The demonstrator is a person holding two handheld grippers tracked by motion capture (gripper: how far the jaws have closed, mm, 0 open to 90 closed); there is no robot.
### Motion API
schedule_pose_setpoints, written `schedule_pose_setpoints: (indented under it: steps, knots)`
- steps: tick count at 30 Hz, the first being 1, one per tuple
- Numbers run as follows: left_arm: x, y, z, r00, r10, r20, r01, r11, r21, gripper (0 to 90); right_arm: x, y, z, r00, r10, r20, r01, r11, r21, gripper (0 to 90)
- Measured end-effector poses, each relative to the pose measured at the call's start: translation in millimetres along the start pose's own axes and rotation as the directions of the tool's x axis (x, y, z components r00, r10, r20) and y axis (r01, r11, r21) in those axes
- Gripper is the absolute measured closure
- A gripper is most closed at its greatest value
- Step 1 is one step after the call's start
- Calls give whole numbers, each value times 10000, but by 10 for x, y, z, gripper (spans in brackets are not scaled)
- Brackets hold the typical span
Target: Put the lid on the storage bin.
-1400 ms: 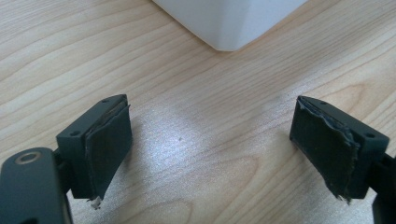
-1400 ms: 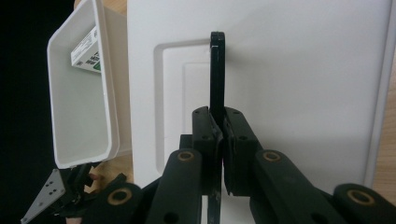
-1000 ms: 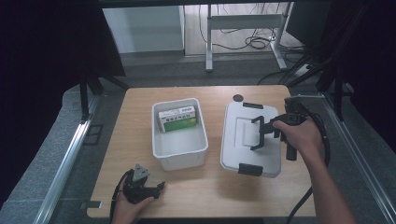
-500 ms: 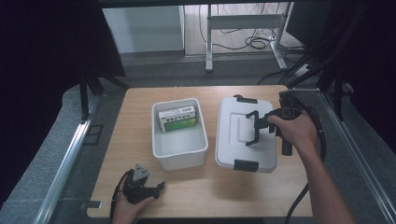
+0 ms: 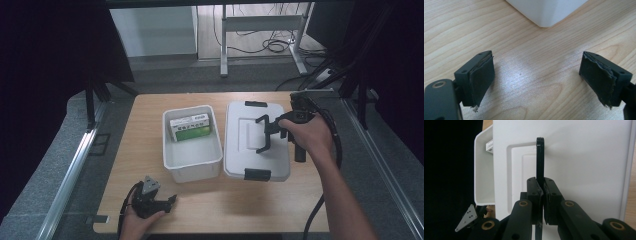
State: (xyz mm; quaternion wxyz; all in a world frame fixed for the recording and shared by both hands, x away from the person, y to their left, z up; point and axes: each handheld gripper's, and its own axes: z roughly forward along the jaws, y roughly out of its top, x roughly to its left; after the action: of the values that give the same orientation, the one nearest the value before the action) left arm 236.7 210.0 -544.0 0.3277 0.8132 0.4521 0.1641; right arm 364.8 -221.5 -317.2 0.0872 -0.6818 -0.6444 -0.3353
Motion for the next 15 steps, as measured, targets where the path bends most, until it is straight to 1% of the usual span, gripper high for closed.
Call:
schedule_pose_setpoints:
  steps: [3,4,7,8,15]
  knots:
    - [-2,-1,0,10000,-27,4,27,10000,-3,128,56,14,7,10000,-45,1,45,10000,40,845]
    - [-2,0,0,10000,-25,2,25,10000,-2,128,88,22,13,9999,-128,-4,128,9999,69,845]
    - [-2,-1,1,10000,-27,-1,27,10000,-6,128,124,31,20,9999,-138,-8,138,9999,64,845]
    - [-2,-1,0,10000,-25,0,25,10000,-5,128,151,41,28,9998,-222,6,222,9997,119,845]
    - [-2,-1,1,10000,-26,-2,26,10000,-8,128,219,58,59,9995,-312,-6,312,9994,176,845]
